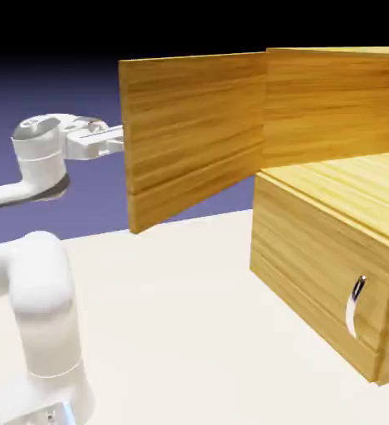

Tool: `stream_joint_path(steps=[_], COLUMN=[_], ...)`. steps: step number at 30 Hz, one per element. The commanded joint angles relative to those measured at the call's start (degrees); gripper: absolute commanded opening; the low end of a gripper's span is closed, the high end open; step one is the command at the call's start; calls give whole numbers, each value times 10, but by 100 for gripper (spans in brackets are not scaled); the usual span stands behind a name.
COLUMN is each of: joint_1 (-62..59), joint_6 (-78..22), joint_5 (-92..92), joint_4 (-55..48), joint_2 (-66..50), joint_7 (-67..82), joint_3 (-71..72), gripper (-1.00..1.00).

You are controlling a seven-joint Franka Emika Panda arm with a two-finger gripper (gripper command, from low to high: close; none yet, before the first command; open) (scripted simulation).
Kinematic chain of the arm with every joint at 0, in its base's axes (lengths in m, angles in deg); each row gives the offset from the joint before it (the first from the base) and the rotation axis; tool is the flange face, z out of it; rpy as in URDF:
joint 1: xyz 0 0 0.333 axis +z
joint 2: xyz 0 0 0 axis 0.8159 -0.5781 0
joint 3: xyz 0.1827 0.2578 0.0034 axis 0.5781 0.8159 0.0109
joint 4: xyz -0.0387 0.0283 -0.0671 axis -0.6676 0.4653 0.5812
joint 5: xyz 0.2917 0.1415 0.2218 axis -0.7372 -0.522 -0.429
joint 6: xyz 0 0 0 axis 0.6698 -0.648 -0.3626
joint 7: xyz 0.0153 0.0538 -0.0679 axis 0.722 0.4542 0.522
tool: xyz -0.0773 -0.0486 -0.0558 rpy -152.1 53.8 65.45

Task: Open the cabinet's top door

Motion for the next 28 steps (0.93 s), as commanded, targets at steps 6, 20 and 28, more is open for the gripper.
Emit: stream_joint_path(steps=[6,20,28], joint_1=[-78,-284,-400], joint_6=[-120,-345,-456], joint_5=[-51,-104,-109], joint_4=[-124,-415,-581], joint_2=[-17,-21,-15], joint_7=[10,50,84], joint_3=[71,164,190], gripper=[-100,-100,-100])
